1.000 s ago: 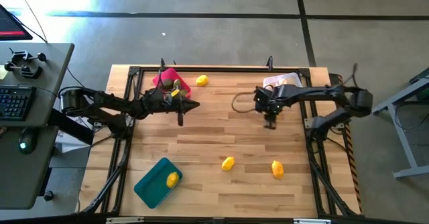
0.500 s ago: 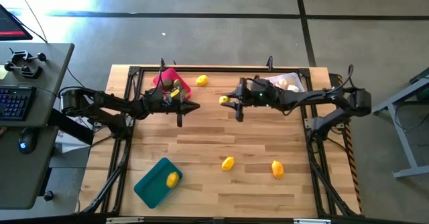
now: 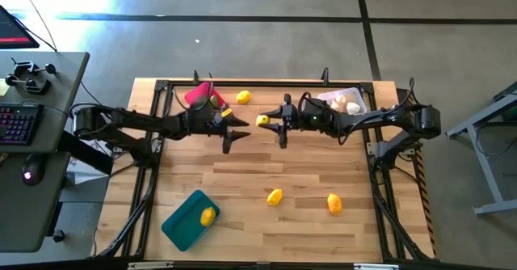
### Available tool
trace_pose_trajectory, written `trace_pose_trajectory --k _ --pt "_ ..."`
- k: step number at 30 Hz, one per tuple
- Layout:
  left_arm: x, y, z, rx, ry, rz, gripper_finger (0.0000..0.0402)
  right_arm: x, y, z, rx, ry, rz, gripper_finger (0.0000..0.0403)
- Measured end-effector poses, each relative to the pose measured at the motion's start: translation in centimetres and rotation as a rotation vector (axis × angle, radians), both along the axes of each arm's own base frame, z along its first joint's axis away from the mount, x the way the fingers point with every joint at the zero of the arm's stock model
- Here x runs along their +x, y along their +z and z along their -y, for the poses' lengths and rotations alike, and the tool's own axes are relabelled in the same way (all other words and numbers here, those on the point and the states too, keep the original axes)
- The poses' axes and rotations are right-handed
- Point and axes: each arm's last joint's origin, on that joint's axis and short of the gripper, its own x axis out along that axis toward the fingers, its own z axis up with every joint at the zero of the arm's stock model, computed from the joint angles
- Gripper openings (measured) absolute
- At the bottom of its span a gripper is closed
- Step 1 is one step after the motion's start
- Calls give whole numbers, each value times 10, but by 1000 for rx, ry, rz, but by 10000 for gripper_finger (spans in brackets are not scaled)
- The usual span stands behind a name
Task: Sort produce into baskets
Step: Put the yellow lemon in the blue bin
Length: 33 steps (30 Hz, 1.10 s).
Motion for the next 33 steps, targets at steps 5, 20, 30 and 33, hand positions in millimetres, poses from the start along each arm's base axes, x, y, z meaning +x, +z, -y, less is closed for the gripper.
trace_pose_trajectory --k 5,20,30,33 --pt "9 16 -1 38 23 30 222 1 0 -5 12 22 2 116" --pt "48 26 10 97 -122 52 246 3 4 -19 39 63 41 117" --pt "51 31 18 142 -149 61 200 3 4 -20 79 75 38 121" --pt "51 31 17 149 -151 64 171 4 4 -22 63 76 37 139"
